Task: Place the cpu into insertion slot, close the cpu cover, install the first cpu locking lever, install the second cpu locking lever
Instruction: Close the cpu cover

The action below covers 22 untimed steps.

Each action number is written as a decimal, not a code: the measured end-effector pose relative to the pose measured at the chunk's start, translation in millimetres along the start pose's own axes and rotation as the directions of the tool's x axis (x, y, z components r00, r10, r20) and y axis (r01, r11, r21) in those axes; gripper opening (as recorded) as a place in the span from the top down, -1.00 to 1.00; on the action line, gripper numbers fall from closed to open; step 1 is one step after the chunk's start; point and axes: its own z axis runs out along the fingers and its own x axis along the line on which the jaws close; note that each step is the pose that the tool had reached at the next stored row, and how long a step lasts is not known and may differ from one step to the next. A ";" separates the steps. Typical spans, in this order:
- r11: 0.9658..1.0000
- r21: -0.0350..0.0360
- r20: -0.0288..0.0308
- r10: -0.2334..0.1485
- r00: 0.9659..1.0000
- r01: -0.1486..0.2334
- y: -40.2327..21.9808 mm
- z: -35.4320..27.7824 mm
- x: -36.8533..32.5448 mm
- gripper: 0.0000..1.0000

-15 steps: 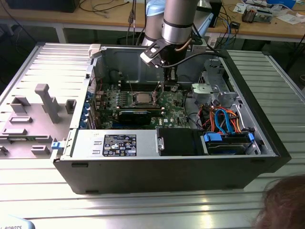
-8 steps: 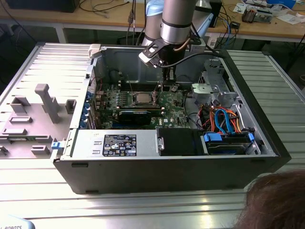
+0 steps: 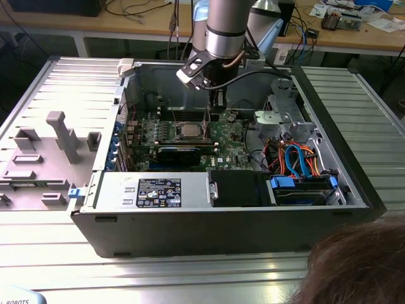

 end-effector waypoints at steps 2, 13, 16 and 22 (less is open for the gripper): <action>1.000 0.000 0.000 0.000 1.000 0.000 -4.1 0.3 0.0 0.79; 1.000 0.000 0.000 0.000 1.000 0.000 -16.2 1.3 0.1 0.79; 1.000 0.000 0.000 0.000 1.000 0.000 -17.4 1.4 0.1 0.79; 1.000 0.000 0.000 0.000 1.000 0.000 -19.9 1.6 0.1 0.79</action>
